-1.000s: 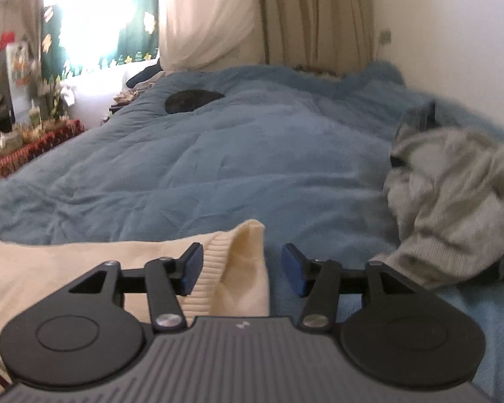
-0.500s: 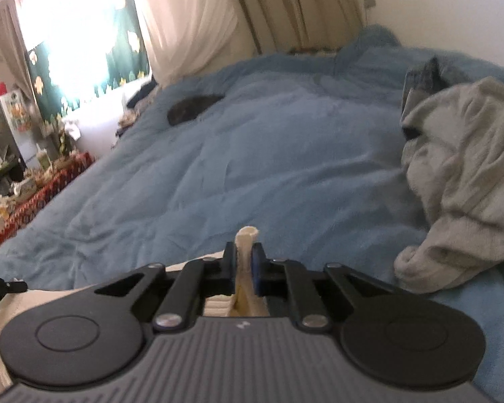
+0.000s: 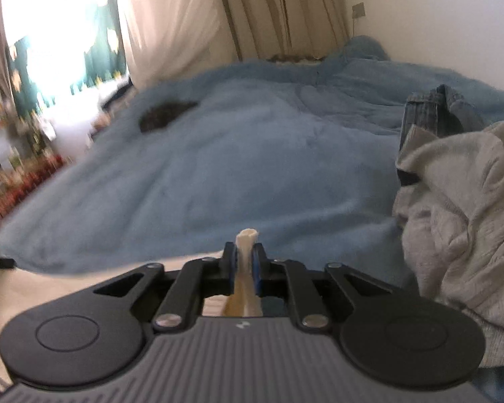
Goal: Fold clothes
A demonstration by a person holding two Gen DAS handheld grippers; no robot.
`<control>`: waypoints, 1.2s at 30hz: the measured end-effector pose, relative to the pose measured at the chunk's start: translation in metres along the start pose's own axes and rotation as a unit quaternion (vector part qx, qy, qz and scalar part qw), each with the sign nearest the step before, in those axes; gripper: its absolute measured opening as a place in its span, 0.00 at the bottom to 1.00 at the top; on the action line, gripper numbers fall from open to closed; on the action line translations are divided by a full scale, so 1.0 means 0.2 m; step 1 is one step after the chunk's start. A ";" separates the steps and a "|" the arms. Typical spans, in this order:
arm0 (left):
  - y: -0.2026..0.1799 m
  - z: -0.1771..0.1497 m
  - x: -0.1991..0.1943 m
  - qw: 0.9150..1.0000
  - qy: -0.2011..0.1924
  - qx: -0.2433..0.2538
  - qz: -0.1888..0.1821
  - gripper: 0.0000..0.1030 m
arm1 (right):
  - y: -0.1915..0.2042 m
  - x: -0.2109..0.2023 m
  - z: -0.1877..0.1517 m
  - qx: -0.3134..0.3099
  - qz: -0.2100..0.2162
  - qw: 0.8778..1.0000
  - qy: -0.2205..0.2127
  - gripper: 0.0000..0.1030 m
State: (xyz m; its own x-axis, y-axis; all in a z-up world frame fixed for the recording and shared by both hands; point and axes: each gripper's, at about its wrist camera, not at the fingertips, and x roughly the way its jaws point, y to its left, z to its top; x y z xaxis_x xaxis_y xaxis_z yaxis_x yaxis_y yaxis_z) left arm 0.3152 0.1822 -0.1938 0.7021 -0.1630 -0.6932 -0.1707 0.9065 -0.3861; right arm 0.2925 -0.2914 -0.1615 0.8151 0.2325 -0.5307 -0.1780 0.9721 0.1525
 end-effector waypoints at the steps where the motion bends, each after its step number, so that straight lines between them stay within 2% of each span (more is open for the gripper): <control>1: 0.01 -0.02 0.01 1.000 0.004 0.008 0.013 0.22 | -0.01 0.01 -0.01 -0.005 -0.007 1.000 0.001 0.26; 2: 0.01 -0.03 0.01 0.999 0.007 0.016 0.026 0.26 | -0.03 0.00 -0.02 -0.007 -0.012 1.000 -0.002 0.36; 3: 0.03 -0.05 -0.01 0.999 -0.001 0.019 0.032 0.36 | -0.04 -0.01 -0.02 -0.008 -0.018 1.000 -0.008 0.42; 4: 0.05 -0.06 -0.05 0.999 -0.015 0.021 0.035 0.39 | -0.05 -0.04 -0.02 -0.012 -0.027 0.999 -0.014 0.43; 7: 0.10 -0.10 -0.21 0.996 -0.060 0.033 0.052 0.38 | -0.04 -0.16 -0.06 -0.035 -0.066 0.997 -0.029 0.43; 8: 0.09 -0.11 -0.27 0.994 -0.081 0.046 0.064 0.37 | -0.04 -0.22 -0.07 -0.037 -0.065 0.996 -0.038 0.38; 9: 0.08 -0.15 -0.34 0.991 -0.108 0.055 0.061 0.33 | -0.03 -0.29 -0.09 -0.039 -0.059 0.996 -0.047 0.24; 11: 0.05 -0.21 -0.49 0.983 -0.163 0.074 0.052 0.32 | 0.03 -0.42 -0.14 -0.043 -0.038 0.996 -0.063 0.19; 13: -0.03 -0.29 -0.57 0.981 -0.166 0.100 0.013 0.21 | 0.12 -0.50 -0.20 -0.047 -0.017 0.996 -0.074 0.19; 14: -0.07 -0.33 -0.61 0.979 -0.167 0.114 -0.006 0.19 | 0.17 -0.53 -0.24 -0.049 -0.005 0.996 -0.075 0.19; 16: -0.15 -0.42 -0.61 0.979 -0.149 0.131 -0.039 0.18 | 0.27 -0.54 -0.32 -0.058 0.012 0.996 -0.066 0.19; 18: -0.22 -0.51 -0.57 0.979 -0.128 0.146 -0.053 0.18 | 0.36 -0.53 -0.41 -0.072 0.016 0.996 -0.053 0.19; 20: -0.24 -0.59 -0.50 0.981 -0.105 0.157 -0.038 0.15 | 0.42 -0.50 -0.51 -0.092 0.005 0.995 -0.038 0.18; 21: -0.25 -0.64 -0.47 0.982 -0.094 0.162 -0.031 0.12 | 0.43 -0.49 -0.55 -0.109 -0.007 0.993 -0.036 0.11; 23: -0.20 -0.68 -0.44 0.982 -0.091 0.167 -0.008 0.05 | 0.45 -0.50 -0.62 -0.133 -0.026 0.990 -0.034 0.08; 27: -0.12 -0.71 -0.47 0.980 -0.098 0.168 0.048 0.06 | 0.44 -0.61 -0.67 -0.146 -0.048 0.987 -0.039 0.07; 29: -0.05 -0.68 -0.52 0.983 -0.098 0.146 0.050 0.05 | 0.39 -0.65 -0.68 -0.133 -0.055 0.989 -0.039 0.08; 32: 0.01 -0.68 -0.61 0.988 -0.114 0.100 0.028 0.05 | 0.38 -0.72 -0.70 -0.107 -0.071 0.991 -0.048 0.08; 36: -0.07 -0.76 -0.68 0.985 -0.133 0.113 0.008 0.07 | 0.45 -0.78 -0.73 -0.087 -0.074 0.991 -0.067 0.08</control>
State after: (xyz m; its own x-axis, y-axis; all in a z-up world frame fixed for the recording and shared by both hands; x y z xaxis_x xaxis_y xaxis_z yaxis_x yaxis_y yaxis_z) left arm 0.1163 0.1322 -0.1872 0.8622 -0.0665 -0.5022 -0.0466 0.9767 -0.2093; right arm 0.0696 -0.2363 -0.1869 0.9033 0.0921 -0.4191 -0.1336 0.9885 -0.0707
